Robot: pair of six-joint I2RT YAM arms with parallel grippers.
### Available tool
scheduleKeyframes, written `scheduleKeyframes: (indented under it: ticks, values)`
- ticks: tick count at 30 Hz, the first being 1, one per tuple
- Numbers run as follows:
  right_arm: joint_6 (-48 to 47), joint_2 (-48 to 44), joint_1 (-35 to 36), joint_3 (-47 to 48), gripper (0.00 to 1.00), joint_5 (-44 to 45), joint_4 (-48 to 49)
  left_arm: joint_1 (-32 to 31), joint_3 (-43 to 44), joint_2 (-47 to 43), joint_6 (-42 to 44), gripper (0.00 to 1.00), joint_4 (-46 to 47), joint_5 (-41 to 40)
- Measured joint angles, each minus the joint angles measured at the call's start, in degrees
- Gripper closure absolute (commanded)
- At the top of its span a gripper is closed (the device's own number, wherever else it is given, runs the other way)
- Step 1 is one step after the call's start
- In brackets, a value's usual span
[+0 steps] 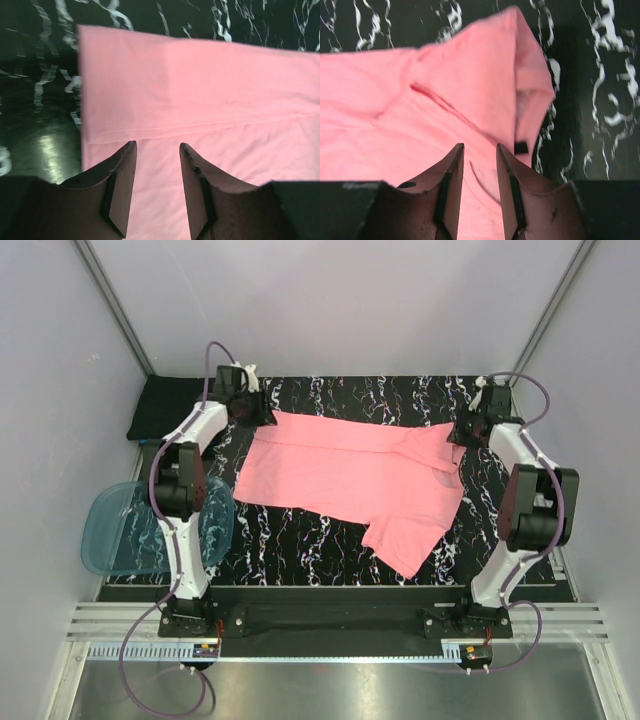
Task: Fold and stack the t-shirts
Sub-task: Fold the tshirt
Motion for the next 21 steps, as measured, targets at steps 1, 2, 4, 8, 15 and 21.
scheduleKeyframes:
  ticks: [1, 2, 4, 8, 15, 21]
  values:
    - [-0.4, 2.3, 0.0, 2.9, 0.59, -1.0, -0.7, -0.8, 0.0, 0.6, -0.3, 0.56, 0.0, 0.3]
    - [-1.0, 4.8, 0.0, 5.9, 0.56, -2.1, -1.7, -1.6, 0.0, 1.3, -0.5, 0.56, -0.1, 0.5]
    - [-2.2, 8.6, 0.0, 10.4, 0.53, -4.3, -2.9, -2.5, 0.0, 2.8, -1.2, 0.56, -0.3, 0.5]
    - [-6.6, 14.8, 0.0, 16.8, 0.40, -11.3, -6.8, -2.2, 0.2, 5.5, -2.3, 0.56, -1.7, -0.3]
    - [-13.5, 22.1, 0.0, 21.4, 0.40, -23.9, -10.6, -1.1, 1.9, 7.7, -3.8, 0.55, -4.3, -3.7]
    - [-16.7, 25.4, 0.0, 24.0, 0.42, -30.4, -11.2, -1.1, 0.7, 7.2, -6.1, 0.53, -5.6, -3.8]
